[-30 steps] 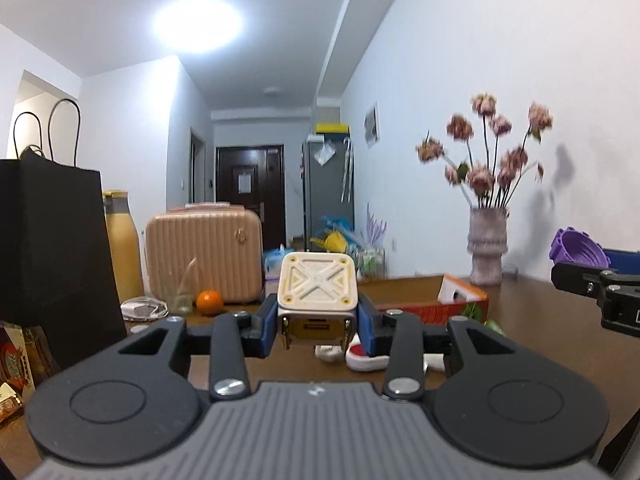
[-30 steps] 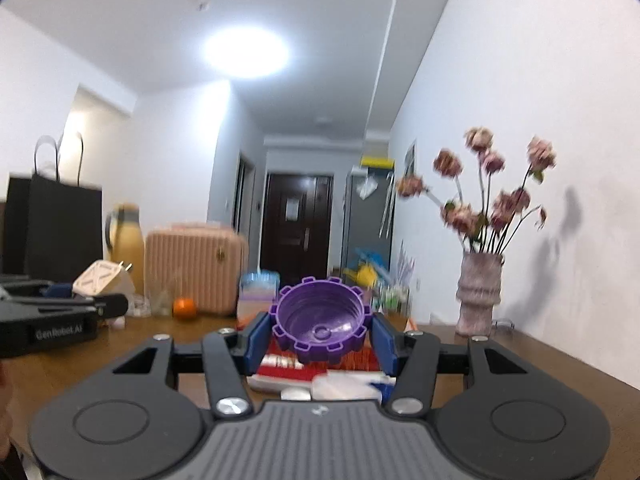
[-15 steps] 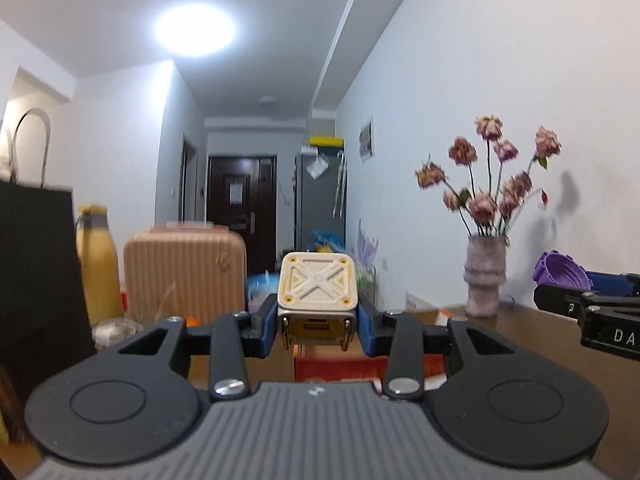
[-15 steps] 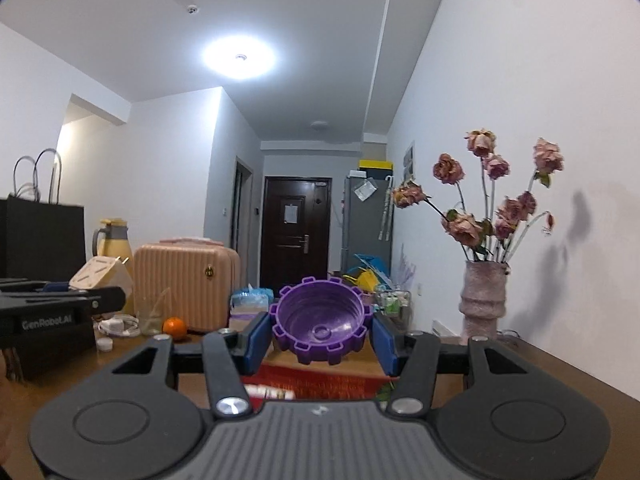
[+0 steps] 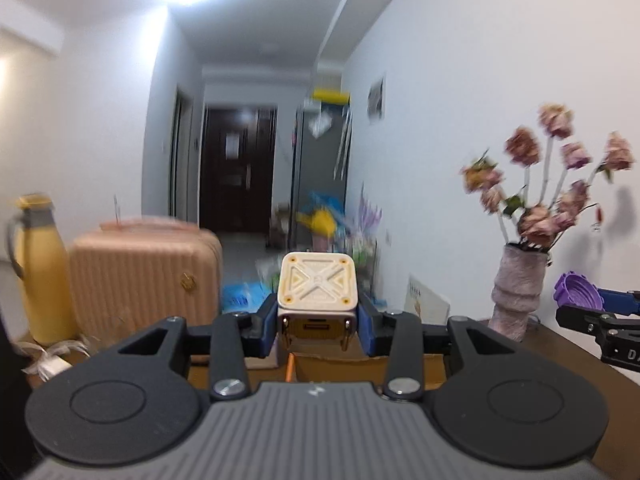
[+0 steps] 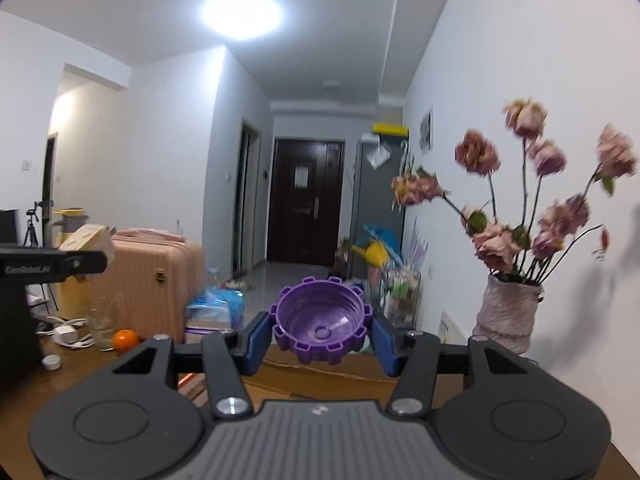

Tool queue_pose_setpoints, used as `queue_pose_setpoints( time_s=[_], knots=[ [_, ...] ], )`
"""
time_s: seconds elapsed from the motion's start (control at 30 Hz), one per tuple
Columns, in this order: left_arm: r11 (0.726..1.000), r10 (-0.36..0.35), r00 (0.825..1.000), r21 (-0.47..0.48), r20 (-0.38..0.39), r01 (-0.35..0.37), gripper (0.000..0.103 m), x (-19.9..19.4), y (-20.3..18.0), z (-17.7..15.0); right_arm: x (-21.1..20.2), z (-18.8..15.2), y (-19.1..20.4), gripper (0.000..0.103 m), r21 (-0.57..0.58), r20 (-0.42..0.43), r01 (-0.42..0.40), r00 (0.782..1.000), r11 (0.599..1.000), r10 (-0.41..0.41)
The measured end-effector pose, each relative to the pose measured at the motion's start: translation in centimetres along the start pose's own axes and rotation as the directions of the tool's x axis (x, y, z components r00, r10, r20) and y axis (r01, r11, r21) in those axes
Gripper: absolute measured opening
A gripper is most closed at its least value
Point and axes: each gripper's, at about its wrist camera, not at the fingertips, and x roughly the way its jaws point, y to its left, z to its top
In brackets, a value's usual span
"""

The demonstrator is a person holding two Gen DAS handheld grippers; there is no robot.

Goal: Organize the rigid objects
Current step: 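Carry the cube and purple cap into the box and open both grippers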

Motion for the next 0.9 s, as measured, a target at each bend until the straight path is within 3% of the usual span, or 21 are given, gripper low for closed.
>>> queue_pose_setpoints(
  time_s=[0.13,0.23,0.33,0.4,0.47,0.53,0.63,0.67,0.77,0.8,0.87,0.9],
  knots=[
    [1.0,0.01,0.991,0.023,-0.136,-0.006,0.039,8.1,-0.1,1.9,8.3,1.2,-1.3,0.053,-0.051,-0.166,0.007,0.986,0.999,-0.016],
    [0.997,0.026,0.961,0.083,-0.275,-0.003,0.039,14.5,-0.8,1.7,15.1,1.0,-2.5,0.053,-0.043,-0.358,-0.01,0.934,0.999,-0.006],
    [0.994,-0.027,0.875,0.079,-0.484,0.075,0.04,21.2,-1.1,0.0,20.8,-0.2,-4.1,0.053,0.036,-0.512,-0.02,0.858,0.999,0.035],
    [0.993,0.021,0.826,0.109,-0.563,0.049,0.04,25.1,-1.3,-1.9,24.6,-1.6,-5.2,0.053,0.084,-0.592,0.02,0.805,0.996,0.034],
    [0.991,0.069,0.796,0.136,-0.602,0.017,0.04,27.8,-1.3,-3.9,27.6,-3.3,-6.0,0.053,0.087,-0.625,0.086,0.781,0.993,-0.013],
    [0.994,0.072,0.758,0.114,-0.648,0.003,0.04,30.4,-0.8,-5.6,29.9,-5.1,-6.1,0.053,0.094,-0.655,0.104,0.755,0.99,-0.017],
    [0.995,0.074,0.716,0.097,-0.694,-0.009,0.04,33.0,-0.4,-7.2,31.9,-7.9,-6.0,0.053,0.109,-0.692,0.115,0.722,0.987,-0.008],
    [0.995,0.079,0.708,0.1,-0.702,-0.011,0.04,33.7,-0.4,-7.6,32.5,-8.8,-5.9,0.053,0.099,-0.691,0.123,0.723,0.988,-0.02],
    [0.985,0.132,0.734,0.171,-0.666,-0.023,0.042,34.0,-1.0,-8.3,33.2,-10.3,-5.0,0.054,0.036,-0.665,0.122,0.744,0.992,-0.068],
    [0.987,0.117,0.742,0.162,-0.661,-0.012,0.05,34.0,-0.9,-8.3,33.4,-10.5,-4.4,0.056,0.001,-0.664,0.129,0.742,0.992,-0.096],
    [0.988,0.103,0.742,0.152,-0.663,-0.001,0.051,33.4,-1.0,-8.2,33.6,-10.7,-3.9,0.073,0.001,-0.666,0.126,0.74,0.992,-0.093],
    [0.987,0.107,0.745,0.159,-0.658,-0.001,0.052,33.1,-1.0,-7.9,33.5,-10.6,-3.9,0.077,0.017,-0.669,0.128,0.739,0.992,-0.084]
  ],
)
